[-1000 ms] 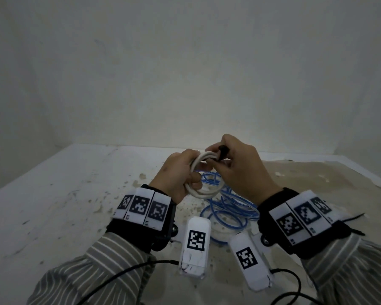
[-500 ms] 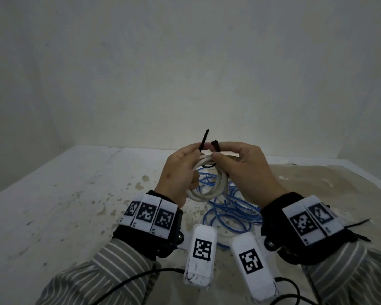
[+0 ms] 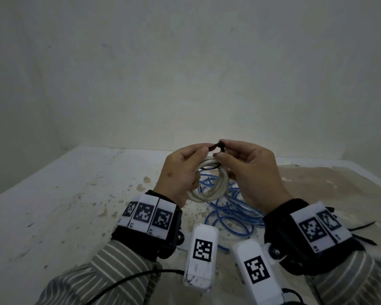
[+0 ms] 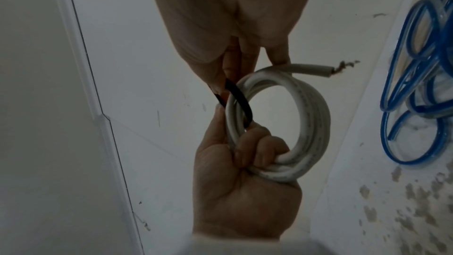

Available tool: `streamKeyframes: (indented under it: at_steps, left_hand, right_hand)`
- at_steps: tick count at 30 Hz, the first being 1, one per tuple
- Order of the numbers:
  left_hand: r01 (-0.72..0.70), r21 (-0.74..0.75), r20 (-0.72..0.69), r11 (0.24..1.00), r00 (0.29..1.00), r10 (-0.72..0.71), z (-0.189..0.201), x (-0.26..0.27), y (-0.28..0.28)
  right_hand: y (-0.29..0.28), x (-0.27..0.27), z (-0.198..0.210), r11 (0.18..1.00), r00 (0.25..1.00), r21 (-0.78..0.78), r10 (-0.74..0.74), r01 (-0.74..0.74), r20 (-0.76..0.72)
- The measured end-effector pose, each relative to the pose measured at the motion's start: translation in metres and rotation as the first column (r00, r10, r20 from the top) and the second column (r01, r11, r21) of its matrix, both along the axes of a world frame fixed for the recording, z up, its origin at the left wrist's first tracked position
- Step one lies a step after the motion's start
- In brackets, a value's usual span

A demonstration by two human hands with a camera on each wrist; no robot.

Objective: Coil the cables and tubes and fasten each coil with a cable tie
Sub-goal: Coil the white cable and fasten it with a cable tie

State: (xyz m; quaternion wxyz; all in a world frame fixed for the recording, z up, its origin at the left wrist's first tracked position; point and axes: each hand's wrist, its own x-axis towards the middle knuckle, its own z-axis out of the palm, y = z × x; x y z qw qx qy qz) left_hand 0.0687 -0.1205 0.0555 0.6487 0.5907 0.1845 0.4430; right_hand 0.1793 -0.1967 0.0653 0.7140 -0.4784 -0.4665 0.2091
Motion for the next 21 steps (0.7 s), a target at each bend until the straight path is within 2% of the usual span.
streamKeyframes:
  at_steps: [4,9,15,21]
  left_hand:
    - [-0.005,0.016,0.006,1.0,1.0,0.005,0.0005,-0.0023,-0.001]
    - [-0.007,0.012,-0.007,1.0,1.0,0.007,0.0006,-0.0034,-0.0006]
    - [-0.016,-0.025,0.004,1.0,1.0,0.016,-0.0044,-0.006,0.0014]
    - [-0.022,0.065,-0.085,0.998,0.996,0.028,-0.0069,-0.0059,0.0018]
  right_hand:
    - [-0.0008,-0.0007,-0.0011,0.998,0.994,0.058,-0.005,0.011,-0.107]
    - [-0.0003,-0.003,-0.0032,0.997,0.999,0.069,-0.03,0.032,-0.03]
    - [-0.0003,0.0012,-0.0008,1.0,0.997,-0.004,-0.03,0.03,0.069]
    - [-0.0036,0.0022,-0.0035,0.997,0.989,-0.072,0.001,0.01,0.145]
